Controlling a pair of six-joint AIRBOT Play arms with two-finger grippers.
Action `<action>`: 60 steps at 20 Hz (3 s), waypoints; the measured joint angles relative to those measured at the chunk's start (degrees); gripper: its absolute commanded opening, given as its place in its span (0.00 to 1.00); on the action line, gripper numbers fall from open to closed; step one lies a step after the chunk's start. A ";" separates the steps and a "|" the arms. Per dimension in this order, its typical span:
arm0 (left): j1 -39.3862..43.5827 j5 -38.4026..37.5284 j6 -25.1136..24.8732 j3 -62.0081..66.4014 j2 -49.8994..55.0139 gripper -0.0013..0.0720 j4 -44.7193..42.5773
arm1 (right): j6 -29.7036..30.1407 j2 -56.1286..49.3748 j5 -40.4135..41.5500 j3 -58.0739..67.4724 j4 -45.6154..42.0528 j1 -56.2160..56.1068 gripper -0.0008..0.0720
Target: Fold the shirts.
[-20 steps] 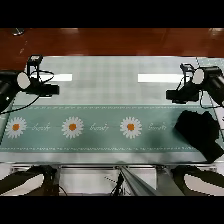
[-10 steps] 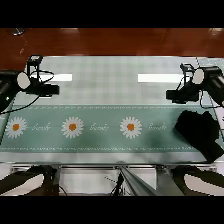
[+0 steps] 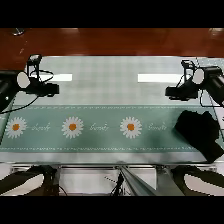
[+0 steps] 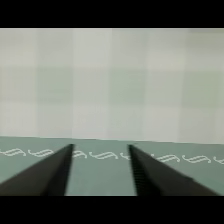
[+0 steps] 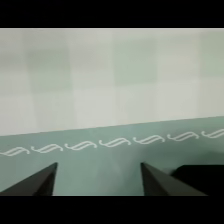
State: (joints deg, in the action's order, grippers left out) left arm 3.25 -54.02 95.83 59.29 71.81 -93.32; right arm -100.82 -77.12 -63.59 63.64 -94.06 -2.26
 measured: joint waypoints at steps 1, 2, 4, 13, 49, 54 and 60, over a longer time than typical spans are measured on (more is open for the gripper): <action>0.00 -1.27 -0.35 0.79 0.00 0.97 -0.55 | 1.18 0.02 -1.68 0.46 -0.92 0.04 0.88; -0.02 -2.93 -1.64 2.01 0.00 0.97 -1.49 | 2.71 0.31 -3.96 0.92 -2.54 0.04 0.87; -0.07 -7.69 -4.26 4.66 -0.26 0.97 -3.37 | 5.49 2.38 -8.85 1.53 -7.08 0.20 0.87; 0.79 -10.16 -3.93 -9.35 -19.74 0.97 4.55 | -2.97 33.94 -8.39 -14.58 -12.87 13.88 0.88; 2.56 1.27 -6.69 -18.78 -26.36 0.97 21.42 | 14.97 33.86 -1.95 20.52 21.94 -6.03 0.05; 3.15 2.23 -6.69 -18.75 -25.31 0.97 21.55 | 13.31 23.26 -2.84 11.50 22.58 -20.17 0.06; 3.26 2.60 -6.69 -18.75 -22.67 0.97 21.44 | 11.98 3.34 10.01 4.17 32.09 -34.73 0.24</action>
State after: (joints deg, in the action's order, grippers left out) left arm 6.50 -51.42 89.14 40.53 49.15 -71.88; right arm -88.84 -73.78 -53.58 67.81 -61.98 -36.99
